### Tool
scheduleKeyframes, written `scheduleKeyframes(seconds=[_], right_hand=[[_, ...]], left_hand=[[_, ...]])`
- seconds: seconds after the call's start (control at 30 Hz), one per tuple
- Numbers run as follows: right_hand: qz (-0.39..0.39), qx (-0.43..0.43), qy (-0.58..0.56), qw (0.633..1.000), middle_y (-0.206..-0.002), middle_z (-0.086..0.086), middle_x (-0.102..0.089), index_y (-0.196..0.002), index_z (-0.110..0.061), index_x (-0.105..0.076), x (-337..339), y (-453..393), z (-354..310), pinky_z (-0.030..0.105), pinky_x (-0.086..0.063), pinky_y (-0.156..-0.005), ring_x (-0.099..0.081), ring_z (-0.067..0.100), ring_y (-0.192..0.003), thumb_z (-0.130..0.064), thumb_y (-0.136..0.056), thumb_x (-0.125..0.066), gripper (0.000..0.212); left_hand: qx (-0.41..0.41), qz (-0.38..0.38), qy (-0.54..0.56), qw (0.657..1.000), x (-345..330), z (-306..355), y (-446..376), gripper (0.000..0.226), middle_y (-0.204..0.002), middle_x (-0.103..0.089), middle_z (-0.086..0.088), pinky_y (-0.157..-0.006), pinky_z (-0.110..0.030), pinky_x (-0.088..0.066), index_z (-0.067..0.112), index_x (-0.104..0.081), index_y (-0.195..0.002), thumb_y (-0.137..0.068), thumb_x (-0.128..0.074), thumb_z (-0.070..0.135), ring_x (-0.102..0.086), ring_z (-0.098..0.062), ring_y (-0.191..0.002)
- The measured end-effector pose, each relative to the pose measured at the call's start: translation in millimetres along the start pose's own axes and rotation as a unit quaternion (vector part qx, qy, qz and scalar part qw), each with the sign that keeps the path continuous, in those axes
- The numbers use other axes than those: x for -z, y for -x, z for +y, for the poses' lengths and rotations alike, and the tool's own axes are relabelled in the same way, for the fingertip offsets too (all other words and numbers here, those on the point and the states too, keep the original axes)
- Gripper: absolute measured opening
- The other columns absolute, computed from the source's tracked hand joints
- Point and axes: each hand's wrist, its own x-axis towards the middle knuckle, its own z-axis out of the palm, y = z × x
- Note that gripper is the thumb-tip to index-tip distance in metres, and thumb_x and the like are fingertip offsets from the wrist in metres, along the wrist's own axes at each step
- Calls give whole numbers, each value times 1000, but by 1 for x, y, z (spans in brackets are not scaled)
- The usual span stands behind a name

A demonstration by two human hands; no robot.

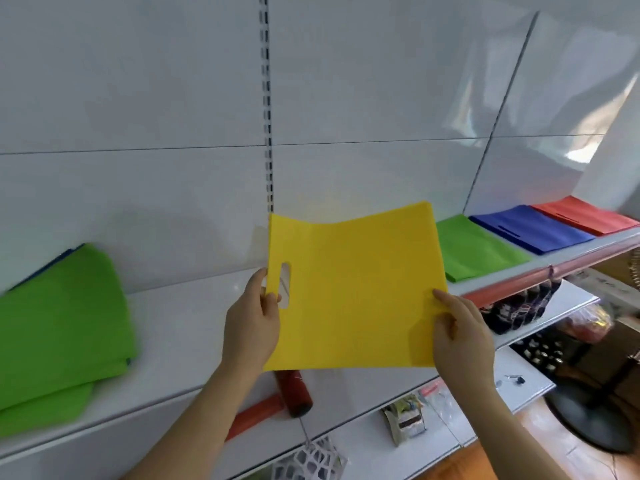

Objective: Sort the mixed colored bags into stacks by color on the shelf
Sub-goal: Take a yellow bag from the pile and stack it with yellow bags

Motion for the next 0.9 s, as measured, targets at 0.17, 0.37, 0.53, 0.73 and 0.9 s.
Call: scheduleKeyframes(seconds=[0.17,0.37,0.53,0.73,0.9], right_hand=[[-21,-16,18,999,-128,-10,-60,-127,-25,-68,22,-45,50,34,-46,-78,-59,16,-96,-7,-101,-49,37],[-82,0,45,996,-140,-5,-55,-140,-18,-63,-4,-87,71,33,-47,-79,-57,17,-94,-6,-102,-49,42],[-128,36,70,989,-141,2,-55,-143,-12,-61,-36,-123,71,34,-47,-80,-59,25,-99,-4,-100,-51,45],[-167,60,89,980,-143,3,-56,-144,-10,-61,-68,-166,79,38,-52,-85,-61,31,-111,-1,-98,-51,48],[-227,75,97,966,-145,10,-56,-144,-4,-61,-93,-185,98,45,-55,-90,-60,37,-122,0,-97,-53,47]], left_hand=[[17,38,-10,999,-57,31,5,27,-98,-64,13,-64,-30,-48,26,-55,-130,-105,-59,21,-62,-3,-82],[38,30,-22,999,-90,33,-9,17,-112,-70,6,-73,-17,-45,18,-69,-119,-105,-58,18,-65,-13,-99],[58,34,-29,997,-107,19,-30,24,-118,-69,0,-76,-37,-56,17,-68,-127,-106,-57,19,-66,-22,-98],[78,-3,-142,987,-126,13,-49,35,-129,-63,-2,-84,-33,-51,16,-62,-136,-103,-58,25,-63,-19,-103],[95,-23,-271,958,-144,14,-51,39,-129,-61,-3,-94,-36,-50,16,-61,-137,-101,-55,30,-55,-25,-116]])
